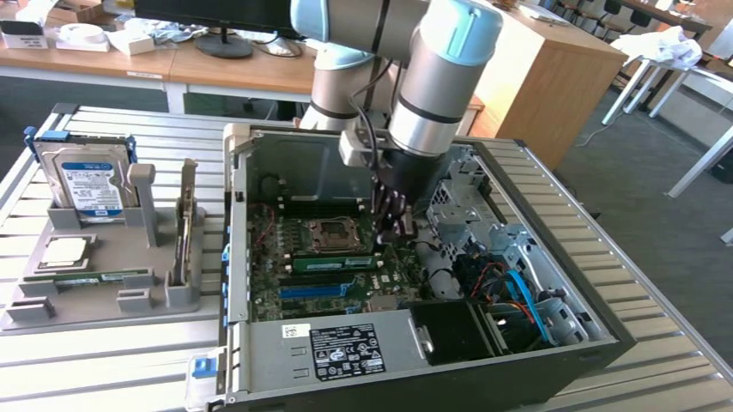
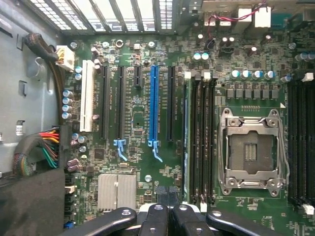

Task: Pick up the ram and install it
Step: 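Press down the ram until it locks into place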

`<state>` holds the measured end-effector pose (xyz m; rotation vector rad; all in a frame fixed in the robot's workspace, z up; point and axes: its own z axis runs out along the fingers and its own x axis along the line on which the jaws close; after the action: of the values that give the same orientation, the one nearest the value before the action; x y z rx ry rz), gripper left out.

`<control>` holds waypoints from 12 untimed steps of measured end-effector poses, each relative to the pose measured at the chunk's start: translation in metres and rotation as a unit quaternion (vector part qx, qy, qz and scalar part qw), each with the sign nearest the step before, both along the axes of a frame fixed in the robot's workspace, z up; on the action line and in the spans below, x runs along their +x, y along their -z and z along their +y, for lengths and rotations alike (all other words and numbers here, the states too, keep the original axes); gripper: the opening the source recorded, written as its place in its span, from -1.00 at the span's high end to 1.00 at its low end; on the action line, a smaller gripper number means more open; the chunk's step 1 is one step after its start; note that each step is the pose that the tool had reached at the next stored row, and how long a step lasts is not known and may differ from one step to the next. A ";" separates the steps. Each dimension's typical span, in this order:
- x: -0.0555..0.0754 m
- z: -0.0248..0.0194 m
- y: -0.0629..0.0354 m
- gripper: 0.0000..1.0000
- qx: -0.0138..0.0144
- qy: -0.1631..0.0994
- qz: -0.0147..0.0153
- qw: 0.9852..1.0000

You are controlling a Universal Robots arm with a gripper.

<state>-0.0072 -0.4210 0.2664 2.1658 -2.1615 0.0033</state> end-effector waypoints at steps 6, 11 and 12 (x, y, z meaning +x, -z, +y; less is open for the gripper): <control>0.000 0.0076 0.0003 0.80 0.000 0.000 0.000 1.000; 0.000 0.0144 0.0007 0.80 0.000 0.000 0.000 1.000; 0.000 0.0153 0.0007 0.80 0.000 0.000 0.000 1.000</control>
<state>-0.0072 -0.4057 0.2657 2.1660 -2.1616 0.0032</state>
